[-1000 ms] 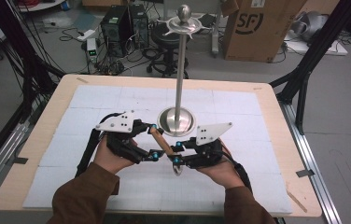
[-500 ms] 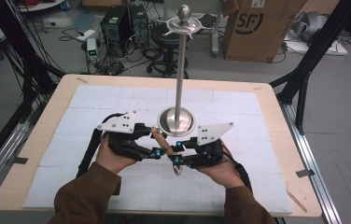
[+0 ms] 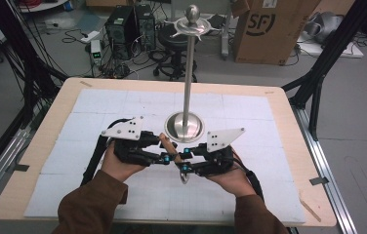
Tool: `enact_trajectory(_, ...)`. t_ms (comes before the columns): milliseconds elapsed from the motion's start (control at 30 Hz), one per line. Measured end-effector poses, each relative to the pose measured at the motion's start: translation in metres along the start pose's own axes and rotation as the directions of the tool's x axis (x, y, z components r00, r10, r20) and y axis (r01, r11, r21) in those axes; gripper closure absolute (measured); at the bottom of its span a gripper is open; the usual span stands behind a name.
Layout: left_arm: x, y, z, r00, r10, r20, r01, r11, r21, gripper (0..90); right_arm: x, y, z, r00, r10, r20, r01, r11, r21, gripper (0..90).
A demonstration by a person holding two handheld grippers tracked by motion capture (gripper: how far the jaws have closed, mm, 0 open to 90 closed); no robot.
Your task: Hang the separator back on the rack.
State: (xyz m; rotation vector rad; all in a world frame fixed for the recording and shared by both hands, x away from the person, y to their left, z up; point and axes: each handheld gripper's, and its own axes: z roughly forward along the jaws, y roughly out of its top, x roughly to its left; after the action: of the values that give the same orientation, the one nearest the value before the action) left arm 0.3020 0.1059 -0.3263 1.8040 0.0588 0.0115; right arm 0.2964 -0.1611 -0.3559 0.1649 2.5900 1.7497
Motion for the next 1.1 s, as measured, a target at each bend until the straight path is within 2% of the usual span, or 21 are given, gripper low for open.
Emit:
enact_trajectory(267, -0.0015, 0.0013, 0.002, 1.0, 0.004, -0.007, -0.004, 1.0, 0.008, 67.7, 0.0013, -0.0001, 0.0011, 1.0, 0.008, 0.0, -0.008, 1.0, -0.001, 68.7)
enact_trajectory(600, -0.0007, 0.0013, 0.0025, 0.9998, -0.014, -0.017, 0.014, 0.9999, 0.005, 67.8, 0.0004, -0.001, 0.0019, 0.9999, -0.001, 0.015, 0.001, 1.0, -0.007, 68.5)
enact_trajectory(1100, -0.002, 0.0022, 0.0072, 0.9997, -0.003, -0.025, 0.004, 0.9998, 0.022, 68.1, 0.0005, -0.0021, 0.0056, 0.9997, -0.003, 0.022, 0.004, 1.0, -0.003, 68.5)
